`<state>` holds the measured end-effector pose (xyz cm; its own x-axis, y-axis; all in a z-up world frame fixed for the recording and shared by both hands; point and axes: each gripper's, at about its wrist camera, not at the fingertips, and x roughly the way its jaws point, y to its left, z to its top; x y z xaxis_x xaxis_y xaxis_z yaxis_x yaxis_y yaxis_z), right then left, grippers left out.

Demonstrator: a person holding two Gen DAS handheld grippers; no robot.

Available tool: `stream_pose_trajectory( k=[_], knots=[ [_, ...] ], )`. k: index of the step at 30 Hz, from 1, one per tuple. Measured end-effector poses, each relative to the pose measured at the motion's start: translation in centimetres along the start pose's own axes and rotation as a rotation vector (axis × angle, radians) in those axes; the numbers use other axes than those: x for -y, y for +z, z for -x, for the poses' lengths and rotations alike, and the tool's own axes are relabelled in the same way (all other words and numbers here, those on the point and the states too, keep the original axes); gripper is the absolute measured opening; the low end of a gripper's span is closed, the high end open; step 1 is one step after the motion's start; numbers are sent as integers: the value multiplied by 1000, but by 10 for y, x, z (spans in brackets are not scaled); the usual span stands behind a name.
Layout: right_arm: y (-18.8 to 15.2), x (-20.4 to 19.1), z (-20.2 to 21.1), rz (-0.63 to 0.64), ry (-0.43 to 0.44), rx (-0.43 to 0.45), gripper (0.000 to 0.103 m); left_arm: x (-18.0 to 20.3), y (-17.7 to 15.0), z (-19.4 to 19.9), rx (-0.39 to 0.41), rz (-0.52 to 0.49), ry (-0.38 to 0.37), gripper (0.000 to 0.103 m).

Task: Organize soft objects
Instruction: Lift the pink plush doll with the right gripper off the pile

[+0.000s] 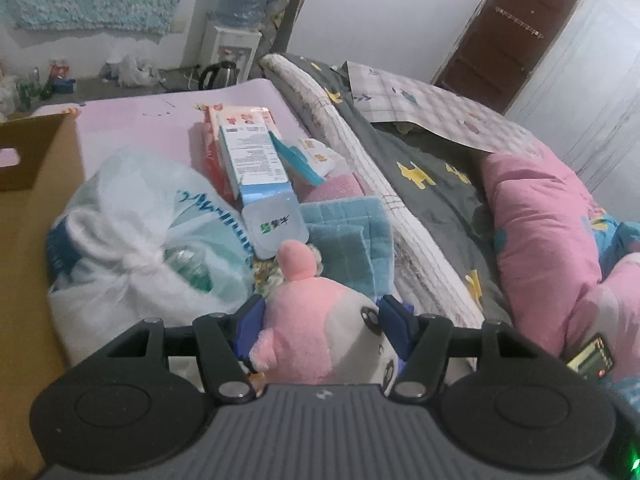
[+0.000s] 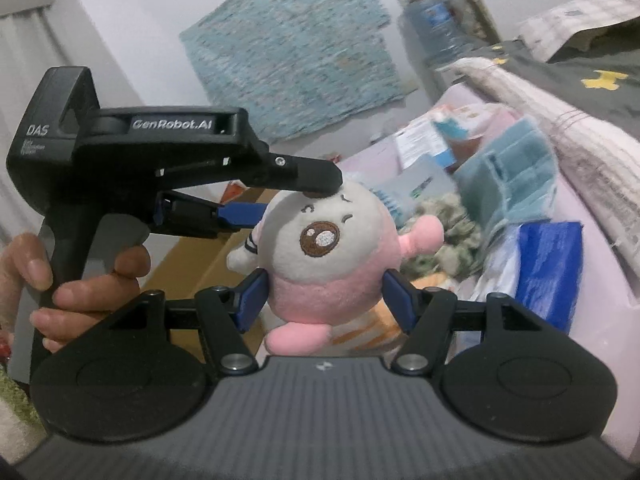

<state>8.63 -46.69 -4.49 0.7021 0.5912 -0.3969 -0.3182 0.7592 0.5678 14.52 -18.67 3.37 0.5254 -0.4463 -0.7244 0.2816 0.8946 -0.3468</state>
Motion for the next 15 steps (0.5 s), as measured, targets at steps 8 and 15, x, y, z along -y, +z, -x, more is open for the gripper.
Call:
stream_pose_trajectory(
  k=[8,15],
  knots=[
    [-32,-10,2,27,42,-140,63,-22,-48,6,-26,64,34,64],
    [-56,1,-17,11,45,-261,63,-40,-75,-15,-98,93,86,60]
  ],
)
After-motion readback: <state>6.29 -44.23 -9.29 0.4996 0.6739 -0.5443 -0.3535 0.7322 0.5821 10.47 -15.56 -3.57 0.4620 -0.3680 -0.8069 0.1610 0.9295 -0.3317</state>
